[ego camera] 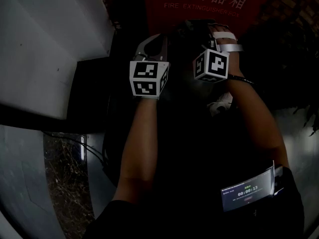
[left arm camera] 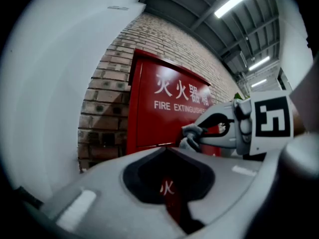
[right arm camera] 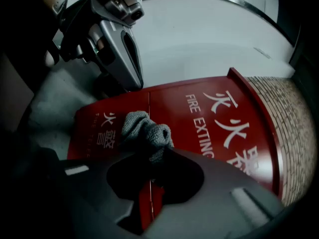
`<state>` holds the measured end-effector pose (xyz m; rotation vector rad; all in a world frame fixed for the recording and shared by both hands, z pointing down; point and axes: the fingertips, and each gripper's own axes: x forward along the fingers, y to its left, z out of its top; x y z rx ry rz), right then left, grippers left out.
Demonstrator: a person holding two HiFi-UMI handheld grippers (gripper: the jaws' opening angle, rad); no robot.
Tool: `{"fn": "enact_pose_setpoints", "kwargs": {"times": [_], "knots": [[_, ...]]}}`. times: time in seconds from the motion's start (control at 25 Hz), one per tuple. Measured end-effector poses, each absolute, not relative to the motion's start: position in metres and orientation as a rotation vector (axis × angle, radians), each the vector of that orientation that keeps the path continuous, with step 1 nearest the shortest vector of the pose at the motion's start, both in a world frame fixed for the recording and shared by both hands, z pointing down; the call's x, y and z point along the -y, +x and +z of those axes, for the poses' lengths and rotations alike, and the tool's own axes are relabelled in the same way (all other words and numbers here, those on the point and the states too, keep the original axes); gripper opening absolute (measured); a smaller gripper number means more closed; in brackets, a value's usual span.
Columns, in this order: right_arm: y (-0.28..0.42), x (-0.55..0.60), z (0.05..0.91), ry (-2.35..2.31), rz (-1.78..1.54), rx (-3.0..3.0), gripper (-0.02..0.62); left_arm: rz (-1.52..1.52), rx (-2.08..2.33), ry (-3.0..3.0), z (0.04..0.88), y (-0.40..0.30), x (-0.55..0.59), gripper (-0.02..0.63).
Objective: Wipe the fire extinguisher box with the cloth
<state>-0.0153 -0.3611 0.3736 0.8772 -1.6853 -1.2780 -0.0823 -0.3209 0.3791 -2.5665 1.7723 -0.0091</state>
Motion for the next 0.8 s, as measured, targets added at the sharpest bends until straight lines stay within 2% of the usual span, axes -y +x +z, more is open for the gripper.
{"fn": "enact_pose_setpoints", "kwargs": {"times": [0.24,0.4,0.8], "knots": [[0.039,0.371,0.377,0.955,-1.256,1.653,0.038,-0.125,-1.634,-2.618,0.398,-0.018,0.316,0.003],[0.081,0.378,0.379,1.050,-1.217,1.649,0.038,-0.094,-1.552,-2.684,0.402,0.018,0.308,0.003],[0.163,0.392,0.392,1.219,-1.041,1.675,0.038,-0.192,-1.539,-2.663,0.419,0.030,0.313,0.003]]}}
